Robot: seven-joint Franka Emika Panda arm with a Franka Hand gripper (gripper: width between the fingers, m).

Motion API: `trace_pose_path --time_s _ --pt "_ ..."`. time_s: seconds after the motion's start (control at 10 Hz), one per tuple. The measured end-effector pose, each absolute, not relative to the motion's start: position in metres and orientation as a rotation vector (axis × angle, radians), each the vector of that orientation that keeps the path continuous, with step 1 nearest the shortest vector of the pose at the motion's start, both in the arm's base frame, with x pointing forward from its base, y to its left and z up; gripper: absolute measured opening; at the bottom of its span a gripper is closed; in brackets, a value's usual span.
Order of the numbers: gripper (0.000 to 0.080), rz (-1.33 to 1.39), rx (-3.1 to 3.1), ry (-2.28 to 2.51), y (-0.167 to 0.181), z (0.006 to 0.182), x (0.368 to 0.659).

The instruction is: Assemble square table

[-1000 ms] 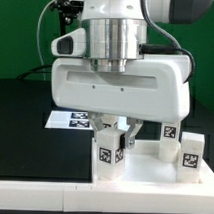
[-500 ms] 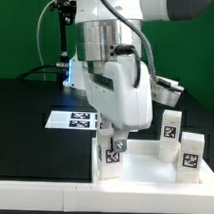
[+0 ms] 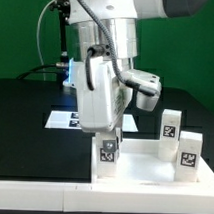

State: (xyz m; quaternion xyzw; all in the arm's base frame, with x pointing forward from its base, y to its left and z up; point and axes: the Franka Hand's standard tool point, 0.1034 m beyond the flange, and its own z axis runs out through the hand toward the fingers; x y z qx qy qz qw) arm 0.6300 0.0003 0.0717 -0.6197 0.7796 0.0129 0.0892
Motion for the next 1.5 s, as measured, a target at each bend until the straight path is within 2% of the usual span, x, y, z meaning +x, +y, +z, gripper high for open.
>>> trace_pose_path --time_s 0.1,0.2,0.3,0.4,0.8,0.9,1.0,1.1,1.2,1.3,1.4,1.5 --pt "0.05 0.039 -1.844 2.319 0.001 0.072 0.63" --pt "0.05 0.003 -2.041 2.145 0.001 0.072 0.631" --pt "0.0616 -0.044 -2.249 1.917 0.004 0.073 0.632" --pt "0.0642 -0.059 -2.358 1.778 0.006 0.073 0.632" --pt "0.0649 -0.094 -2.561 1.489 0.003 0.072 0.632" --pt "0.0649 -0.144 -2.861 0.918 -0.003 0.075 0.634" --pt "0.0649 -0.133 -2.898 0.8 -0.003 0.073 0.632" --pt "0.0649 -0.127 -2.869 0.898 -0.003 0.073 0.632" --pt "0.056 -0.128 -2.866 0.91 -0.003 0.073 0.632" --pt "0.0375 -0.124 -2.852 0.95 -0.003 0.072 0.632" --pt "0.0375 -0.115 -2.8 1.081 -0.003 0.072 0.632" --pt "0.0286 -0.109 -2.75 1.198 -0.004 0.072 0.632"
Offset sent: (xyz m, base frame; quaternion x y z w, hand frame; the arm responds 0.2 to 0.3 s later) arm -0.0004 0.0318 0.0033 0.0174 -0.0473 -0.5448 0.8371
